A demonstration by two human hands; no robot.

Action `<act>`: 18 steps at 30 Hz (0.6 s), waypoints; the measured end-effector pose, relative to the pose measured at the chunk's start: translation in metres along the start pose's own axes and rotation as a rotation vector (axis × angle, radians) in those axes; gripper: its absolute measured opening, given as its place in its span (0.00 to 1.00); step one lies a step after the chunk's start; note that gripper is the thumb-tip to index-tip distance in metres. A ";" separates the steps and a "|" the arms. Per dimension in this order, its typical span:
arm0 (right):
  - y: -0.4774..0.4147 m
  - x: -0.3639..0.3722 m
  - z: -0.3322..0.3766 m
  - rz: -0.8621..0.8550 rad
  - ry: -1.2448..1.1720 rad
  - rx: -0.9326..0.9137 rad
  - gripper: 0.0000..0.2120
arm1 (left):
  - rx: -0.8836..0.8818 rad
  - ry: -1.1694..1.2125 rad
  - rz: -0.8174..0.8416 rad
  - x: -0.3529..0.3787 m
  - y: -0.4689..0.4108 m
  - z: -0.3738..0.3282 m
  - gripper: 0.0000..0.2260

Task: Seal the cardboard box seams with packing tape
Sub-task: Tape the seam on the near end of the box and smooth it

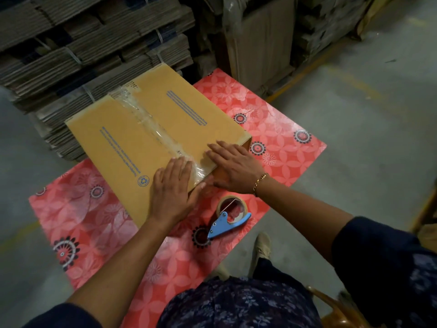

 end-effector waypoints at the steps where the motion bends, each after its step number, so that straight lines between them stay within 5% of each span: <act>1: -0.007 -0.001 0.000 0.059 0.019 -0.041 0.43 | -0.030 -0.011 0.038 0.003 0.000 0.001 0.30; 12: -0.040 0.018 -0.010 0.110 0.155 -0.267 0.41 | -0.098 -0.056 0.121 0.010 -0.006 -0.004 0.41; 18: -0.041 0.021 -0.013 0.087 0.178 -0.301 0.40 | -0.077 -0.119 0.124 0.016 -0.007 -0.002 0.34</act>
Point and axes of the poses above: each hand's wrist, its own y-axis away from the middle knuckle, its own x-axis out of the palm, z = x × y, the point moved 1 cm from there along -y, towards the middle knuckle, and after that the axes turned 5 degrees about y, right-handed, at the moved point
